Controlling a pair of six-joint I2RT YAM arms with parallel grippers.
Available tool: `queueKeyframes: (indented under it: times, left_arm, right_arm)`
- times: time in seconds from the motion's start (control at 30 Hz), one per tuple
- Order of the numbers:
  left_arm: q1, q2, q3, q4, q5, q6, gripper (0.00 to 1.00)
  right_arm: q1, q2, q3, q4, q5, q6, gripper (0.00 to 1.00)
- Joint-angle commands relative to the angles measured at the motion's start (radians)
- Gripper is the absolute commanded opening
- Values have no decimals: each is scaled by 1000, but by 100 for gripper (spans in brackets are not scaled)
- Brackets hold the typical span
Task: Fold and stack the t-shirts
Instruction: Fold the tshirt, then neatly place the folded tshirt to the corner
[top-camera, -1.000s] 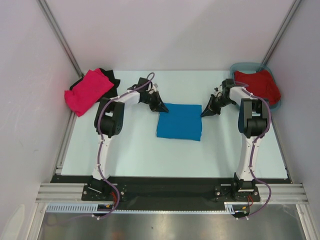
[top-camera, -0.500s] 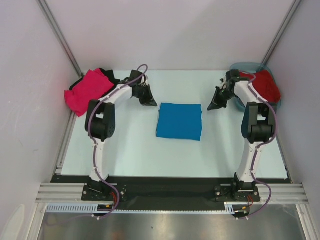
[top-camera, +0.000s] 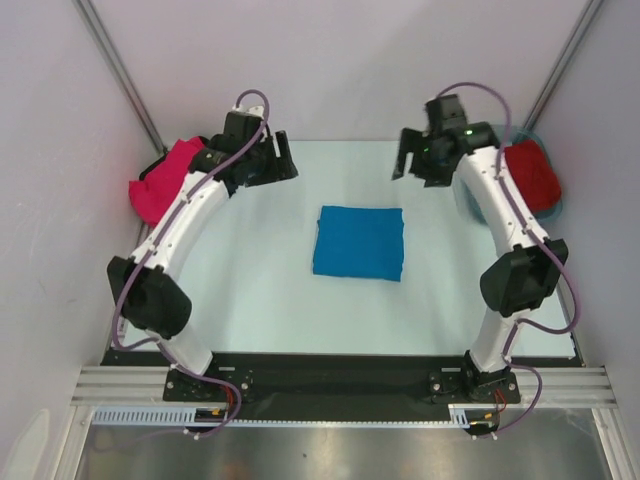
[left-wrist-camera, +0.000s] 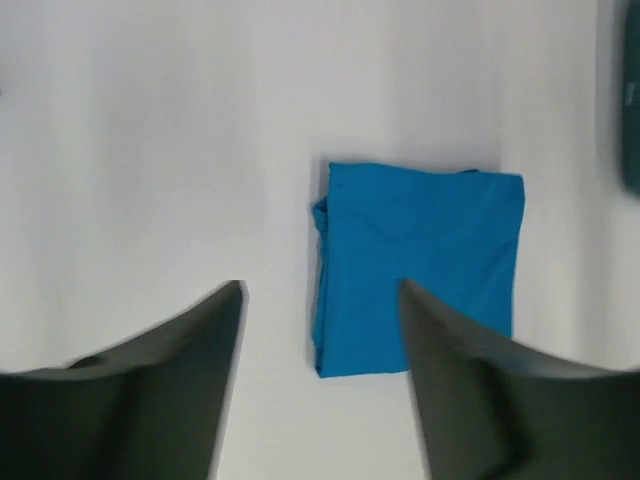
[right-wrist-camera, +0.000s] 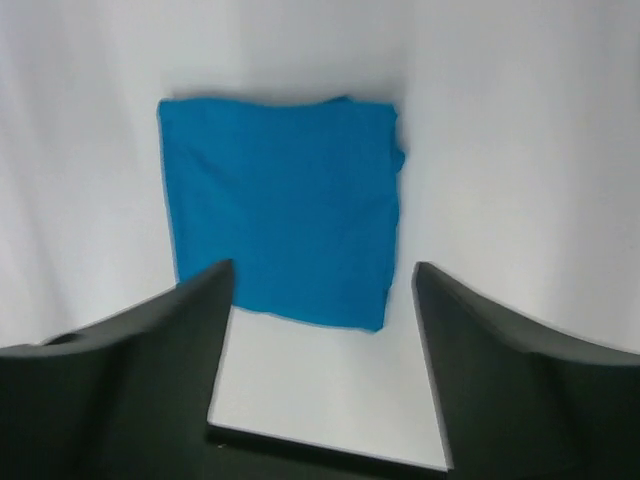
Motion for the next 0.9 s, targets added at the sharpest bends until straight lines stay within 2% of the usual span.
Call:
queueKeyframes:
  times: [0.0,0.03,0.07,0.27,0.37,0.53,0.63,0.7,0.87]
  left_arm:
    - [-72,-75,-45,-45,-85,30,80]
    - [-82,-102,-57,-48,-90,24,88]
    - [-89,-113,-82,-53,-90,21,100]
    - [-128,-296,-269,35,-75,-72,100]
    - [-146,-375,-330,26,-78,-155,100]
    - [-221,-485,-421,53,-130,-227,100]
    - [-227,-488,-415,-12,-130,-270,100]
    - [-255,-494,-450,-10,-132,-289,100]
    - [-273,-540,-504,-65,-96,-356,100]
  right_arm:
    - [139,-54,-26,-74,193,60,90]
    - [194,-57,-29,-84,225,78,93]
    - [219,-60,-34,-93,283,91,100]
    - [420,-104,-72,-111,503,163,100]
    - [491,-115,-75,-140,545,215,100]
    - [565,-135,-134,-100,531,256,100]
    - [575,-156,-151,-134,519,293,100]
    - [578,-222,-255,-86,516,311,100]
    - [568,-337,-385,-10,454,353,100]
